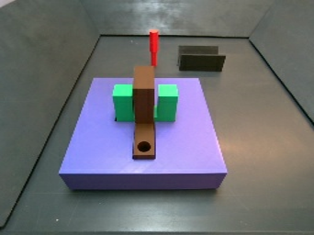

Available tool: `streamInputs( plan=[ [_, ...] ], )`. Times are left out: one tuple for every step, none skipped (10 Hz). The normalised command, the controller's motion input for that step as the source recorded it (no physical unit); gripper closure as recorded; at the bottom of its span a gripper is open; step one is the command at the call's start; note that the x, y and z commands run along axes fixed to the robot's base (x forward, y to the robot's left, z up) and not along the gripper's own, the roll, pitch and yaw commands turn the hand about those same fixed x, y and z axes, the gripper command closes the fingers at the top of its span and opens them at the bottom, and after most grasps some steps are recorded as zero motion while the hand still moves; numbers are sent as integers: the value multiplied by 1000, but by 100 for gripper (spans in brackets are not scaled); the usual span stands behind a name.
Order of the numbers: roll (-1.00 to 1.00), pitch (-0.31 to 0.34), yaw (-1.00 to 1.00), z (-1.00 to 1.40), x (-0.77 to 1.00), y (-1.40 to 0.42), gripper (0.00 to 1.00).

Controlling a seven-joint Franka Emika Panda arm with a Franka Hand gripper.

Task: Pick up the blue object. Move up. Move to above the board. Insert the blue object.
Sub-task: Move to above the board.

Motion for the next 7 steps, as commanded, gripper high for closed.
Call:
streamInputs(
  plan=[
    [10,196,-29,229,686,-1400,100],
    [7,188,-18,240,685,-1400,100],
    [35,174,3,237,690,-1400,100],
    [4,148,5,249,741,-1400,100],
    [11,142,8,167,500,-922,100],
    [32,143,8,104,324,-541,100],
    [31,85,4,64,168,-249,100]
  ],
)
